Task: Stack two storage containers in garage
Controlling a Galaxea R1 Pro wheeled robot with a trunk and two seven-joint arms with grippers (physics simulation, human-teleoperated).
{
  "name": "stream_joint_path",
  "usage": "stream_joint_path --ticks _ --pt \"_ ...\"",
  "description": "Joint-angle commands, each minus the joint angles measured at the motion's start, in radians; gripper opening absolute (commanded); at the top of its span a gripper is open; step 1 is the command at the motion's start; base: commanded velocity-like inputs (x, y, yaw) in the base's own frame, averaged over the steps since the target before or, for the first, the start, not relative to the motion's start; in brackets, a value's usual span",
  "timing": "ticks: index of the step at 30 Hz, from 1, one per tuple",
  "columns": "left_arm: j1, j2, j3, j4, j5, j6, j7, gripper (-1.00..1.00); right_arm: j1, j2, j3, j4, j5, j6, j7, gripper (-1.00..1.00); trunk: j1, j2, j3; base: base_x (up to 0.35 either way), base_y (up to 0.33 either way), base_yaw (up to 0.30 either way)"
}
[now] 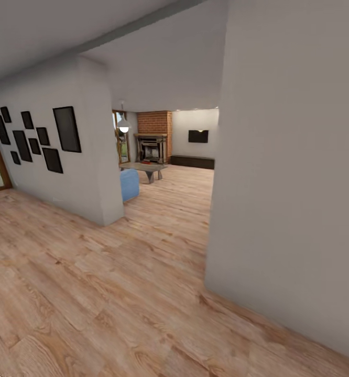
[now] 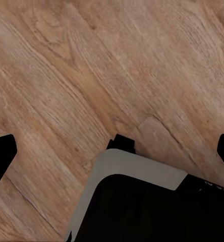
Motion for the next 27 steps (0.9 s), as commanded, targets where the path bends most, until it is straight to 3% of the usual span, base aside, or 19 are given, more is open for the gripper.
stream_joint_path --ticks 1,27 --pt "-0.001 0.0 0.004 0.001 0.002 -0.003 0.001 1.0 -0.001 0.0 0.009 0.003 -0.009 -0.006 -0.001 1.0 0.001 -0.001 -0.001 0.323 0.0 0.27" --pt "-0.001 0.0 0.004 0.001 0.002 -0.003 0.001 1.0 -0.001 0.001 0.009 0.003 -0.009 -0.005 -0.001 1.0 0.001 -0.001 -0.001 0.323 0.0 0.27"
